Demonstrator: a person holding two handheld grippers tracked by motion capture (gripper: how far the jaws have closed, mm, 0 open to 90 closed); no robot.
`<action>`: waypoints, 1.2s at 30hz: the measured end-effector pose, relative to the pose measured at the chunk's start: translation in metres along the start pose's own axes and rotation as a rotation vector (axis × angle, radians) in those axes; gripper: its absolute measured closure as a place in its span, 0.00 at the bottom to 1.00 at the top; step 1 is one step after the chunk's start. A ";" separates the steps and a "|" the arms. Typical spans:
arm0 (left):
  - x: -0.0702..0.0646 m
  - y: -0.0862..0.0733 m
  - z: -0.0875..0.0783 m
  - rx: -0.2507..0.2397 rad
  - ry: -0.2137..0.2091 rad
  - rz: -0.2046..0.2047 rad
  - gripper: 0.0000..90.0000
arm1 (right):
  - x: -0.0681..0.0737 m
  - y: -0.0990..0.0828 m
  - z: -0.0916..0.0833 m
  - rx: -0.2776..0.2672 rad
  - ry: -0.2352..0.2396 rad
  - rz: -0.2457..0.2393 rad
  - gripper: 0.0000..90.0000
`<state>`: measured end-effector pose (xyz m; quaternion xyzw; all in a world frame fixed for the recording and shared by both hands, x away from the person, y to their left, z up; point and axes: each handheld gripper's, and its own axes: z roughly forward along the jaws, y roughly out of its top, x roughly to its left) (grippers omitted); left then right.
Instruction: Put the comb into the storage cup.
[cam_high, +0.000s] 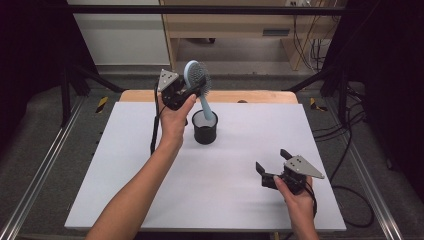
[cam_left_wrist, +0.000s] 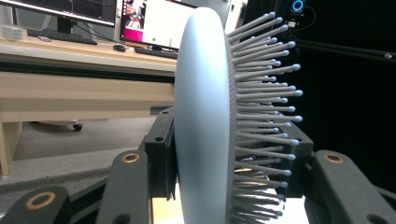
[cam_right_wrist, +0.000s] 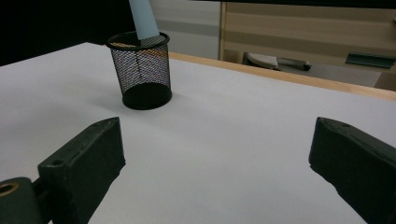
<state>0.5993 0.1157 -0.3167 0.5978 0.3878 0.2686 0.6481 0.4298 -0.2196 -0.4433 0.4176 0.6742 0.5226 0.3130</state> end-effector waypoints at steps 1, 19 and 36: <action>0.000 0.000 0.000 0.001 0.001 0.002 0.56 | 0.000 0.000 0.000 0.000 0.000 0.000 0.04; 0.001 -0.011 0.003 0.026 0.009 0.014 0.56 | 0.000 -0.001 0.000 0.005 0.004 -0.002 0.04; 0.003 -0.021 0.005 0.051 0.013 0.041 0.56 | 0.000 -0.001 0.001 0.010 0.008 -0.003 0.04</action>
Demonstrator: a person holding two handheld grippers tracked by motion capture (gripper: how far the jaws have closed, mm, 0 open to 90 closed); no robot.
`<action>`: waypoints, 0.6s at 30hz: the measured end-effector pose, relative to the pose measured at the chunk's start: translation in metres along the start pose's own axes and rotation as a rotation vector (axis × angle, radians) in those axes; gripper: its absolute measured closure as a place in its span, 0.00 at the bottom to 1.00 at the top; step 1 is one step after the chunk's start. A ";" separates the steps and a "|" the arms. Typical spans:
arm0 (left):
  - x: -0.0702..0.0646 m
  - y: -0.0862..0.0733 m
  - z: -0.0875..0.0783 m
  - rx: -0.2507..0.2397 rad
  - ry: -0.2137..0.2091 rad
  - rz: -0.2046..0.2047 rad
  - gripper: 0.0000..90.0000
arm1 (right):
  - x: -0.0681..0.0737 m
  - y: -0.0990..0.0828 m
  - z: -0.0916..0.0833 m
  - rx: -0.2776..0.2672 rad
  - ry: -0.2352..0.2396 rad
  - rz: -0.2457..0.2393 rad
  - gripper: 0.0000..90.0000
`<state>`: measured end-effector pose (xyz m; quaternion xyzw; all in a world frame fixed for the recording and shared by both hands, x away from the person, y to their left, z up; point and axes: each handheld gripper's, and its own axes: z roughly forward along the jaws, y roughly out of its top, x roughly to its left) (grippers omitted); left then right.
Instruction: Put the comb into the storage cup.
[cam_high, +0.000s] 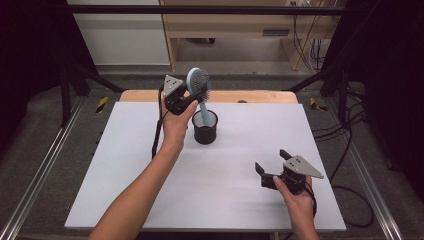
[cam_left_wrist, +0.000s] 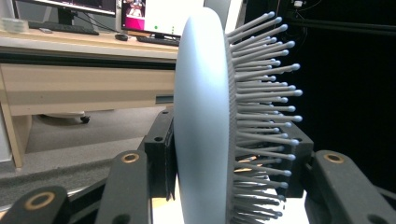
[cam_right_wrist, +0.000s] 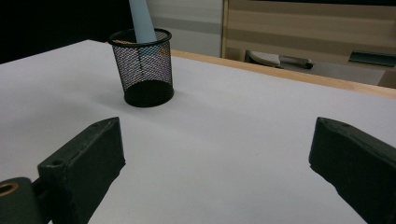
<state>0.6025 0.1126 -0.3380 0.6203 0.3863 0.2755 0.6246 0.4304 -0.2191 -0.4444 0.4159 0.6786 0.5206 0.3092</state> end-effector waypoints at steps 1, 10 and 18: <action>0.000 -0.001 0.000 0.001 0.000 0.000 0.56 | 0.000 0.000 0.000 0.000 0.000 0.000 0.04; 0.001 -0.006 0.002 0.006 0.002 -0.006 0.56 | 0.001 0.000 0.000 0.004 0.004 -0.004 0.04; 0.001 -0.009 0.003 0.013 0.000 -0.003 0.56 | 0.002 0.000 0.000 0.004 0.004 0.000 0.04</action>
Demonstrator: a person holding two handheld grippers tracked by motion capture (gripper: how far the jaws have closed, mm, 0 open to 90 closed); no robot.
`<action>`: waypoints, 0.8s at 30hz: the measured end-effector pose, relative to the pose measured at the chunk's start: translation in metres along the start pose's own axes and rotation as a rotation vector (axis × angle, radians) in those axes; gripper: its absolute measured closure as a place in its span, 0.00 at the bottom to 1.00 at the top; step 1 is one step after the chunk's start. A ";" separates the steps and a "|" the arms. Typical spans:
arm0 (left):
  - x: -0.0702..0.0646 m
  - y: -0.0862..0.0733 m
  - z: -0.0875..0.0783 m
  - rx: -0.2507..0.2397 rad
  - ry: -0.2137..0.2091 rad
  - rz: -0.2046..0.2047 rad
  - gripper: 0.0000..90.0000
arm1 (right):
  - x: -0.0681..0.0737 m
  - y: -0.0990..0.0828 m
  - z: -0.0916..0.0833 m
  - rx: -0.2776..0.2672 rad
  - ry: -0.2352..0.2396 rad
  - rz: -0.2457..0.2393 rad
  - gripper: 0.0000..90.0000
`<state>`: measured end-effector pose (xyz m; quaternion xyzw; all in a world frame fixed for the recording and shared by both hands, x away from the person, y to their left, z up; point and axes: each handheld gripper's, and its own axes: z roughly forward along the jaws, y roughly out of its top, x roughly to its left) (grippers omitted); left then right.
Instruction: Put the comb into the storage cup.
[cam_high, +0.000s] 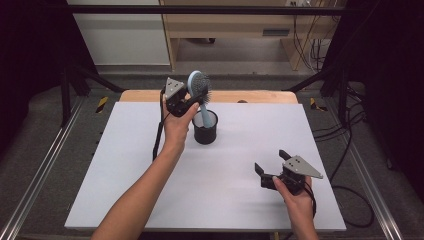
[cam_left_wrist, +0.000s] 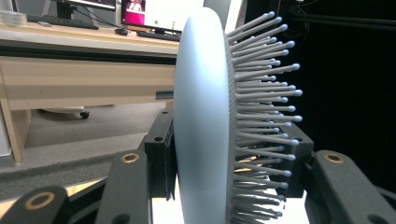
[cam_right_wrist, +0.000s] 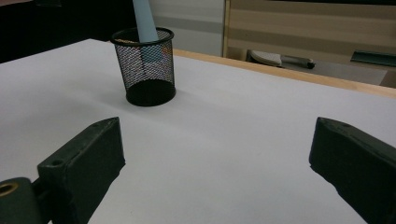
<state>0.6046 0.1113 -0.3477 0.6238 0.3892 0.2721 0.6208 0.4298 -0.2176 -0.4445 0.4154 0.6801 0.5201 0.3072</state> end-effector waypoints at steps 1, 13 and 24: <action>0.000 0.000 0.000 -0.001 0.000 0.000 0.56 | 0.000 0.000 0.000 0.000 0.000 -0.001 0.04; 0.001 -0.004 0.000 -0.005 0.007 -0.004 0.56 | 0.001 0.000 0.000 0.002 0.004 -0.002 0.04; 0.002 -0.008 0.003 0.003 0.003 -0.010 0.56 | 0.001 0.000 0.001 0.002 0.005 -0.005 0.04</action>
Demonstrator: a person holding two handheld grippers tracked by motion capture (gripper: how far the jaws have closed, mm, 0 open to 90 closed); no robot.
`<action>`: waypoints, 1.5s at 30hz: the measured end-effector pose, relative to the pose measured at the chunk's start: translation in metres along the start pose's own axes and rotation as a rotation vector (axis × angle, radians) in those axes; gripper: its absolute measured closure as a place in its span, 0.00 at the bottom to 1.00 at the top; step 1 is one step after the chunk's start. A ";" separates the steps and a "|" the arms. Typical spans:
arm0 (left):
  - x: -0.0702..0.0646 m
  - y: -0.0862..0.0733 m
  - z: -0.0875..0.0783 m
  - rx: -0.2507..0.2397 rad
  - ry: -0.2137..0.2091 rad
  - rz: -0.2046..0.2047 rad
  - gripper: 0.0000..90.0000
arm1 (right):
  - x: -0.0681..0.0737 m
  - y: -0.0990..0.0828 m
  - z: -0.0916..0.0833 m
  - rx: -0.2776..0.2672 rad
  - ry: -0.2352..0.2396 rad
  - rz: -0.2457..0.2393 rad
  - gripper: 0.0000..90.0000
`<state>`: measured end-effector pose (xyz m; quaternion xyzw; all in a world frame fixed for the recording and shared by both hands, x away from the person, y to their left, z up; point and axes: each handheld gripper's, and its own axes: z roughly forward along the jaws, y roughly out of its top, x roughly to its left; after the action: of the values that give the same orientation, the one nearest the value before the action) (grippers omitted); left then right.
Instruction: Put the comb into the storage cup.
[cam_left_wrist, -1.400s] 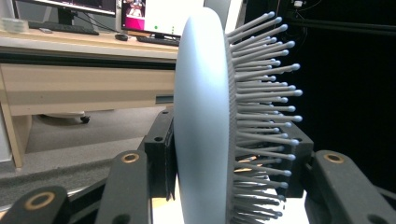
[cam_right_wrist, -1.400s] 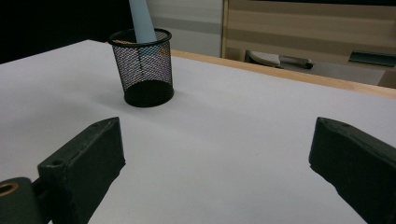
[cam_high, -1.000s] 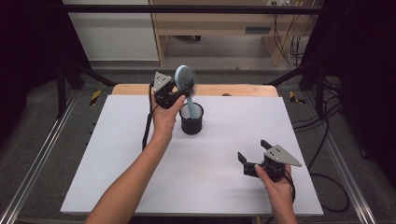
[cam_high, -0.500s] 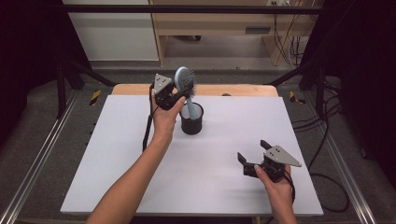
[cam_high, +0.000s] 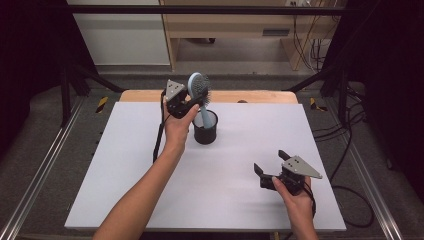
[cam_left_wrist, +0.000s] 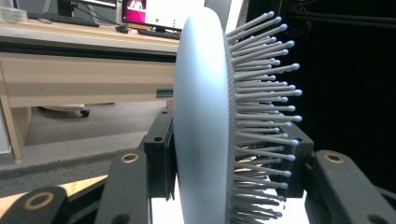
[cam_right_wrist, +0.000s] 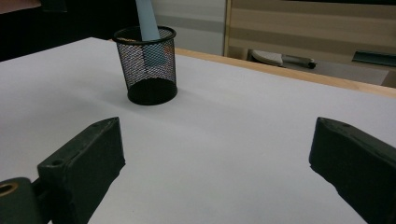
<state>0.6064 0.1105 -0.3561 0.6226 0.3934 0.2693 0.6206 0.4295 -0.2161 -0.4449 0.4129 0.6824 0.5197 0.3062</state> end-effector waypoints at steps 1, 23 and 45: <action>0.000 -0.001 0.000 0.001 0.000 -0.001 0.56 | 0.000 0.000 0.000 0.000 0.000 0.000 0.04; 0.006 -0.007 0.002 0.005 -0.011 -0.043 0.55 | 0.002 0.000 0.002 0.009 0.007 -0.008 0.04; 0.006 -0.015 0.005 0.016 -0.013 -0.054 0.55 | 0.002 -0.001 0.003 0.012 0.008 -0.007 0.04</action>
<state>0.6114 0.1110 -0.3719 0.6184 0.4083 0.2453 0.6250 0.4307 -0.2131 -0.4466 0.4103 0.6881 0.5162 0.3030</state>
